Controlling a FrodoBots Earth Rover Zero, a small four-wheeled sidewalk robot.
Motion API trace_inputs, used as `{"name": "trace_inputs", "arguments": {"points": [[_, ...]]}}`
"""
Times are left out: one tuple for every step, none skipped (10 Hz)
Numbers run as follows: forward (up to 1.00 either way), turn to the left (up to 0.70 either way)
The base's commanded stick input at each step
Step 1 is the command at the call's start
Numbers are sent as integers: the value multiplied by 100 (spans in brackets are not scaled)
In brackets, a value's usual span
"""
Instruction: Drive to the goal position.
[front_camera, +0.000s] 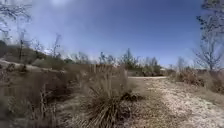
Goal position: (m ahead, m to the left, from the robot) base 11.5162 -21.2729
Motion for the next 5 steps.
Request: {"name": "trace_inputs", "arguments": {"points": [[-11, 0], [0, 0], [0, 0], [0, 0], [0, 0]]}}
